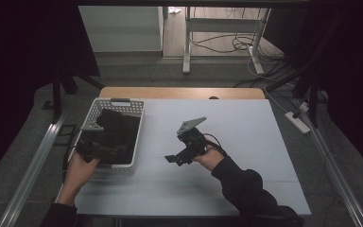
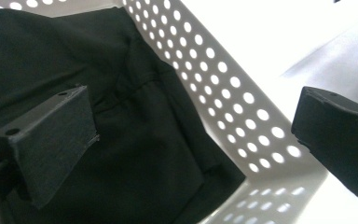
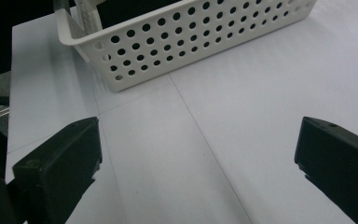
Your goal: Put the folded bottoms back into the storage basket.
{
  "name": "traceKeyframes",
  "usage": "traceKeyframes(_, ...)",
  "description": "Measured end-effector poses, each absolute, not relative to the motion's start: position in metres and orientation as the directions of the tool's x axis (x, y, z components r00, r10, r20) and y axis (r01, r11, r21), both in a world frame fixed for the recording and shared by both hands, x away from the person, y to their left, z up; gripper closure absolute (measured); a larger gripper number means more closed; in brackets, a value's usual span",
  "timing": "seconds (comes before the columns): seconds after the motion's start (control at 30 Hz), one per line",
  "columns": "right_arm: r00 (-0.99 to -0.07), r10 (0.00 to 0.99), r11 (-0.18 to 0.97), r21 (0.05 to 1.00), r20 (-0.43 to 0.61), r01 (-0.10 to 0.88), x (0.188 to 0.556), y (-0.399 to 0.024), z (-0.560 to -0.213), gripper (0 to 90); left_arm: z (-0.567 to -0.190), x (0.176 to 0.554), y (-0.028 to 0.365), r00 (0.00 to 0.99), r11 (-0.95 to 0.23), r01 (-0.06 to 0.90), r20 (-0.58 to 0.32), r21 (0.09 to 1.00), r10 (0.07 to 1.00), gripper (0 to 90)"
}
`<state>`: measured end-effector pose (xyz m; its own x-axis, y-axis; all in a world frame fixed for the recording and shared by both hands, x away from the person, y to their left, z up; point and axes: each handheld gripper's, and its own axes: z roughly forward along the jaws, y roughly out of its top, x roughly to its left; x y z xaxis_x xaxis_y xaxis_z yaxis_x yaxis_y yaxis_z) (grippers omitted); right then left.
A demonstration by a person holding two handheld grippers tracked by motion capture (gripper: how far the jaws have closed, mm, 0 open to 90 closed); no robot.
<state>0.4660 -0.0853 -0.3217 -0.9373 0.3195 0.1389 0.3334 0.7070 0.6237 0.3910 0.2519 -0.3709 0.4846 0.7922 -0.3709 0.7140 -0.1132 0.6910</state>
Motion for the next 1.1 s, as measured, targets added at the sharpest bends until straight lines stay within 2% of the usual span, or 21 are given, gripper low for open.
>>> traceKeyframes(1.1,-0.923,0.364,0.712,0.602,0.123,0.361,0.455,-0.125,-0.331,0.7,-0.372,0.318,0.243,0.488,-0.072,0.682,-0.380,0.728,0.786,0.0)
